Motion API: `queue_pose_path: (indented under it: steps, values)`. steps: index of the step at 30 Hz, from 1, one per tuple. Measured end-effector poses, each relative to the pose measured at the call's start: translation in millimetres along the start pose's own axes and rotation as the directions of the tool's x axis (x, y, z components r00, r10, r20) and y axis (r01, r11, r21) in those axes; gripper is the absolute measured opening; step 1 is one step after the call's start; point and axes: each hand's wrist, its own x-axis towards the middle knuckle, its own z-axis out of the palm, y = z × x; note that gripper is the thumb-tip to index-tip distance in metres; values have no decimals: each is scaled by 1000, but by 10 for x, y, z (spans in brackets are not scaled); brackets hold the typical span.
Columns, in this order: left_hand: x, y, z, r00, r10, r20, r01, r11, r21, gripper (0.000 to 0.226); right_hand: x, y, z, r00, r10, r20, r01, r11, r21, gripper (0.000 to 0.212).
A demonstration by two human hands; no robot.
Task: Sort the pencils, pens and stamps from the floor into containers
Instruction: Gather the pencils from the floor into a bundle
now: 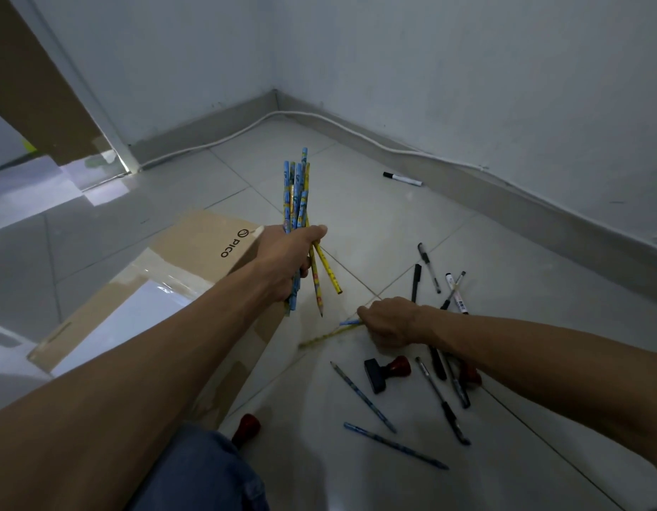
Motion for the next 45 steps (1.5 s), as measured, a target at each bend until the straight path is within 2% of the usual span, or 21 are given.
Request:
queue_pose_path:
  steps: [3, 5, 8, 11, 13, 16, 21, 22, 24, 26, 28, 30, 33, 36, 38, 41, 43, 45]
  values:
    - [-9, -5, -3, 1000, -4, 0, 4, 1000, 5, 29, -134, 203, -117, 996, 71, -47, -64, 987, 144, 13]
    - [-10, -19, 10, 1000, -26, 7, 26, 1000, 15, 28, -208, 357, -184, 981, 168, -97, -132, 944, 304, 12]
    - [-26, -21, 67, 996, -81, 37, 81, 997, 9, 26, -339, 472, -387, 941, 315, -124, -186, 786, 590, 21]
    - [-63, 1, 129, 991, -98, 96, 98, 995, 10, 22, -457, 354, -666, 899, 416, -139, -130, 556, 821, 14]
    - [-121, 40, 213, 985, -86, 147, 84, 996, 22, 16, -552, 193, -831, 897, 413, -155, -63, 468, 882, 13]
    - [-199, 117, 368, 980, -68, 189, 71, 997, -9, 24, -653, -58, -990, 920, 352, -171, 4, 428, 904, 12]
    - [-270, 205, 560, 982, -46, 182, 58, 997, -60, 27, -779, -172, -1080, 918, 382, -110, 37, 191, 981, 8]
    - [-290, 216, 595, 983, -50, 174, 63, 996, -70, 28, -827, -157, -1104, 906, 410, -108, 36, 179, 983, 8]
    - [-326, 231, 652, 985, -60, 164, 78, 991, -105, 35, -914, -130, -1163, 880, 457, -130, 28, 223, 974, 9]
    - [-377, 266, 725, 986, -60, 155, 81, 987, -139, 46, -1028, -87, -1200, 866, 468, -178, 18, 326, 945, 12]
    - [-421, 304, 815, 988, -43, 147, 69, 982, -176, 50, -1136, -64, -1210, 875, 422, -238, 8, 478, 878, 17]
    - [-462, 349, 919, 992, -44, 115, 62, 985, -162, 46, -1226, -68, -1200, 890, 375, -260, 10, 555, 832, 21]
    - [-436, 351, 1033, 989, -139, 45, 144, 980, -138, 33, -1341, -107, -1206, 902, 333, -275, 41, 568, 822, 16]
    - [-376, 315, 1064, 967, -233, 99, 247, 954, -169, 24, -1438, -127, -1222, 903, 274, -331, 86, 640, 764, 11]
    - [-343, 309, 1079, 964, -243, 105, 259, 951, -171, 26, -1452, -106, -1214, 909, 268, -319, 92, 617, 781, 18]
    - [-320, 378, 1099, 979, -196, 49, 202, 953, -227, 27, -1448, 2, -1176, 932, 272, -241, 93, 463, 882, 28]
    - [-299, 406, 1070, 984, -178, -18, 167, 951, -261, 32, -1478, 124, -1148, 938, 282, -202, 77, 397, 914, 33]
    - [-275, 389, 989, 984, -153, -86, 127, 960, -251, 32, -1504, 258, -1108, 919, 356, -168, 55, 306, 950, 43]
